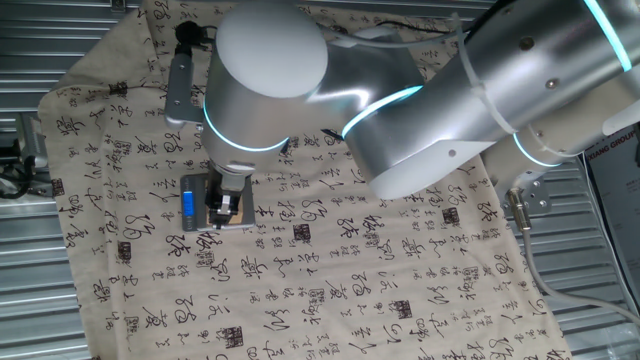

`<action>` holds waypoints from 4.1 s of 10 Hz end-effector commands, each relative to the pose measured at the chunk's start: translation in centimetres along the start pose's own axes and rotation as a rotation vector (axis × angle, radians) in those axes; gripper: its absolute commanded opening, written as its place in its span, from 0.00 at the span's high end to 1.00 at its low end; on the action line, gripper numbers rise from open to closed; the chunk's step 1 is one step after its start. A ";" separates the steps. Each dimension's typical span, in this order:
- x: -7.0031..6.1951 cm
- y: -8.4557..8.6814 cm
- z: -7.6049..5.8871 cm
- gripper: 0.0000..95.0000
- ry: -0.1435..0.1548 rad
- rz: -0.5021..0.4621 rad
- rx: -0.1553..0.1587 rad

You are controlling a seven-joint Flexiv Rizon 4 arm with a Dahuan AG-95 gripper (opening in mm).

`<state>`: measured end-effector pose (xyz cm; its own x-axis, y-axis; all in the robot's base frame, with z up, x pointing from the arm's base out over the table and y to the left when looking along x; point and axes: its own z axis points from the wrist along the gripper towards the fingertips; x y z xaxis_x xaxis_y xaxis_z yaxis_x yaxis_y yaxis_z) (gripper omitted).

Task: Remove the object from the scale

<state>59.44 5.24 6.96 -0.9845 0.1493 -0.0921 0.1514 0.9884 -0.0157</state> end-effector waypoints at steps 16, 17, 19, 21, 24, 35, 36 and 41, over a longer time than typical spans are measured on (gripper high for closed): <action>-0.6 3.7 -2.4 1.00 0.039 0.046 0.014; -0.6 4.0 -2.4 1.00 0.040 0.048 0.014; -0.6 4.3 -2.4 1.00 0.036 0.044 0.015; -0.6 5.0 -2.5 1.00 0.035 0.022 0.018; -0.7 6.1 -2.6 1.00 0.031 -0.028 0.001; 0.3 8.1 -1.9 1.00 0.014 -0.043 0.011; 0.3 8.1 -1.9 1.00 0.015 -0.044 0.010; 0.3 8.2 -1.9 1.00 0.014 -0.042 0.010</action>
<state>60.17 13.43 8.69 -0.9911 0.1087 -0.0767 0.1113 0.9933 -0.0298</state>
